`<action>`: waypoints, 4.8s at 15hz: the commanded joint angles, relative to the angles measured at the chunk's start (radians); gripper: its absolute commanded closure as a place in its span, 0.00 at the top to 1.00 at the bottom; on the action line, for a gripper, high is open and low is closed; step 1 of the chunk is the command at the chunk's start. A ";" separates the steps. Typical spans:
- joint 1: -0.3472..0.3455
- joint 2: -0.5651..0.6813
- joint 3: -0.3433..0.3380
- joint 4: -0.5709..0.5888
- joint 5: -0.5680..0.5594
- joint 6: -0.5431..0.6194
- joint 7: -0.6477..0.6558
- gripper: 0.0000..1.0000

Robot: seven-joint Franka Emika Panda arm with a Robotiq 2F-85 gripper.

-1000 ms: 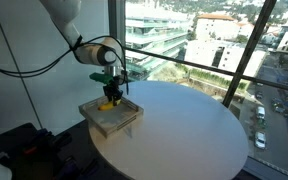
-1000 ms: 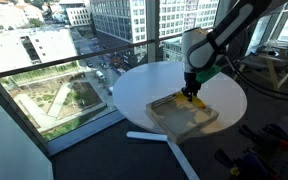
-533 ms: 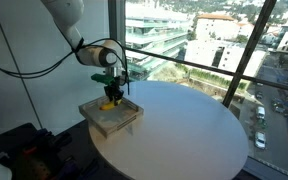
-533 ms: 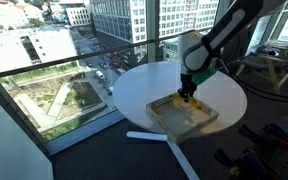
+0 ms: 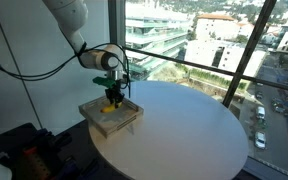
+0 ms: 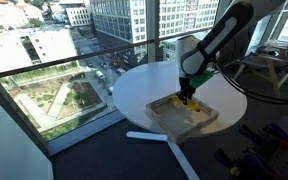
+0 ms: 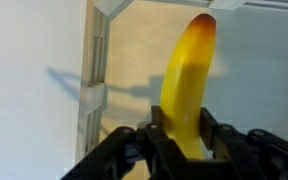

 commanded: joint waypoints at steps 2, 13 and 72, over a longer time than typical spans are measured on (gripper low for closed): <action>0.012 0.027 -0.012 0.038 0.000 -0.022 0.010 0.15; 0.013 0.039 -0.014 0.051 0.001 -0.027 0.010 1.00; 0.000 -0.295 0.029 -0.072 0.090 -0.151 0.068 1.00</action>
